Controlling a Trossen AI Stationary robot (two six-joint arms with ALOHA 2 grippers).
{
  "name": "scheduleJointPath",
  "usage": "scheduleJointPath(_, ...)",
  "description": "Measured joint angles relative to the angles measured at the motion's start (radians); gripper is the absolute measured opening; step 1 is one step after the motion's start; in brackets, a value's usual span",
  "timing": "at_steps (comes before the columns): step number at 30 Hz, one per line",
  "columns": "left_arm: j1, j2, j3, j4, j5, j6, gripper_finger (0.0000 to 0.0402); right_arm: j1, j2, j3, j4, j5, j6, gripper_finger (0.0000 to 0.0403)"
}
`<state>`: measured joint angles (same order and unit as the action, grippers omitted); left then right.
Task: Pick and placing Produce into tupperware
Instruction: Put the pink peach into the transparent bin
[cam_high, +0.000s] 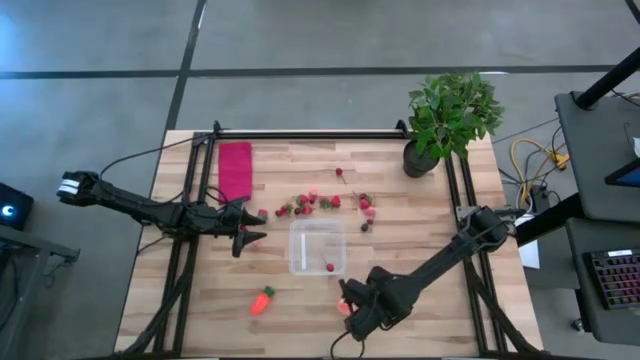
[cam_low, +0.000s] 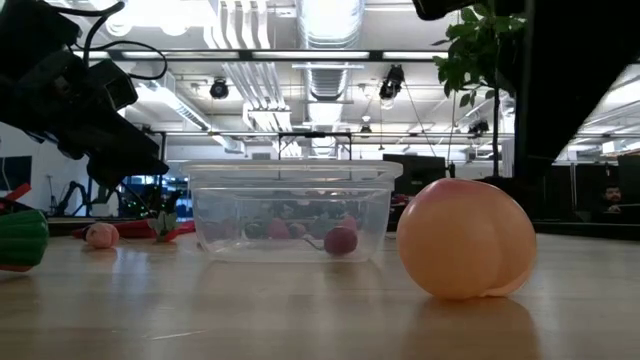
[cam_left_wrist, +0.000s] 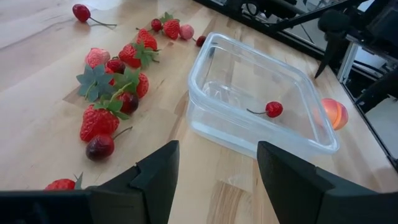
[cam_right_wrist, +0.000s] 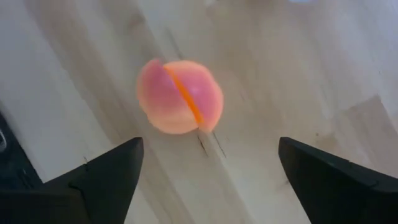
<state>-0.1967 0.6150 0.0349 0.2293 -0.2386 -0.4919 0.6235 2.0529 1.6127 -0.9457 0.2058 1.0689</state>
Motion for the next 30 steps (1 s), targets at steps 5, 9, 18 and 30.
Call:
scheduleJointPath(5, 0.0, 0.017, 0.0, 0.0, 0.0, 0.0, 0.0203, 0.0, 0.006, -0.001, 0.005, 0.005, -0.17, 0.0368)
scheduleJointPath(9, 0.0, 0.032, 0.0, 0.001, 0.0, 0.0, 0.0203, -0.007, 0.011, -0.001, 0.038, 0.004, -0.214, 0.0368)
scheduleJointPath(18, 0.0, 0.046, 0.0, 0.002, 0.0, 0.0, 0.0203, -0.009, 0.011, -0.017, 0.187, 0.016, -0.281, 0.0368)
scheduleJointPath(30, 0.0, 0.044, 0.0, 0.0, 0.0, 0.0, 0.0203, -0.023, 0.012, -0.097, 0.28, 0.055, -0.265, 0.0368)
